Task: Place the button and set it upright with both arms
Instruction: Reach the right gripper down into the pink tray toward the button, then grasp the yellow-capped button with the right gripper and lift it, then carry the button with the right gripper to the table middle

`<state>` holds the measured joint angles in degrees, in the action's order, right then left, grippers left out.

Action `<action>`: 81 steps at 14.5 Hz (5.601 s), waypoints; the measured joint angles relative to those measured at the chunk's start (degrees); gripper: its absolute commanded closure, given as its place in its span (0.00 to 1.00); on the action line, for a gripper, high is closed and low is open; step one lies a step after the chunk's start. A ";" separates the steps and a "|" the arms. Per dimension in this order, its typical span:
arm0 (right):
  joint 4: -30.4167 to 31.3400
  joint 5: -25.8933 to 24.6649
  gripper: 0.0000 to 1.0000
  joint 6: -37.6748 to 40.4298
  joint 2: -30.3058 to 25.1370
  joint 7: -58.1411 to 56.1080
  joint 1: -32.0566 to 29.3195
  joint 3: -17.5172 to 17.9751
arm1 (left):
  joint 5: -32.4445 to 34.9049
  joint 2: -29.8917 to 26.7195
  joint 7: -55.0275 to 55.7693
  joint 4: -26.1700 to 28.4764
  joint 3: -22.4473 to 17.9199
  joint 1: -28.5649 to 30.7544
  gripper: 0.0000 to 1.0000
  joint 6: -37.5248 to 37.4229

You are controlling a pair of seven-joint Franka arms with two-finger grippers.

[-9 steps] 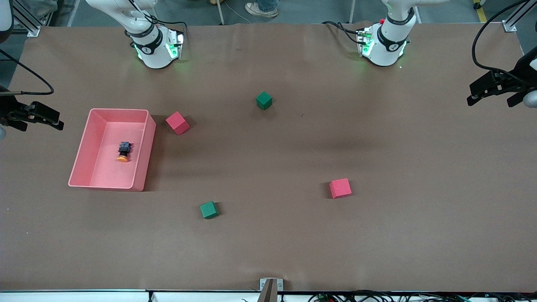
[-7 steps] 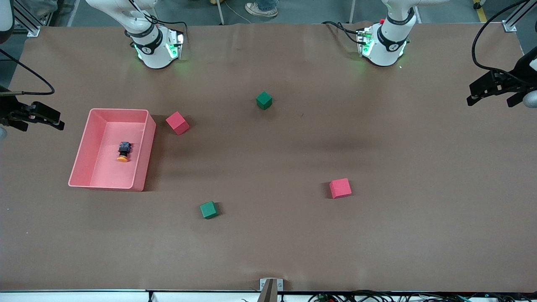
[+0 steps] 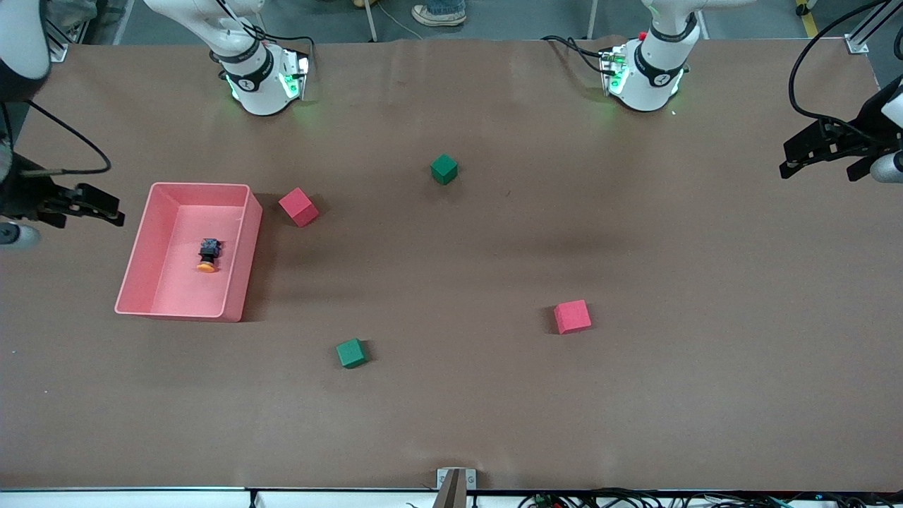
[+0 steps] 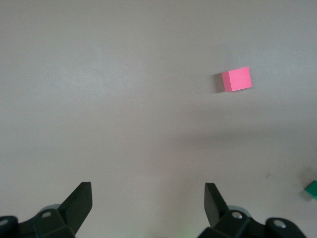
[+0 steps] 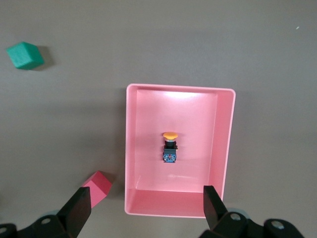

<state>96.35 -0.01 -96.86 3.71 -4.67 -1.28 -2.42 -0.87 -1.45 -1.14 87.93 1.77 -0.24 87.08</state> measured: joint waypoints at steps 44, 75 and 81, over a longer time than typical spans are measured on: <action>39.98 -0.20 0.94 -58.94 16.13 0.60 -5.82 -0.36 | 0.09 2.30 0.01 0.00 0.21 -0.22 0.00 1.71; -7.26 7.26 0.98 -9.10 20.47 28.92 33.09 1.11 | 0.09 2.89 0.02 0.34 0.21 -0.15 0.00 1.70; -14.87 7.38 0.98 -20.25 33.82 33.42 43.41 1.04 | 0.09 3.48 0.02 0.37 0.19 -0.06 0.00 1.71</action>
<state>81.47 7.36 -117.11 37.53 28.75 42.12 -1.38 -0.78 2.03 -1.13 88.30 1.96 -0.30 88.78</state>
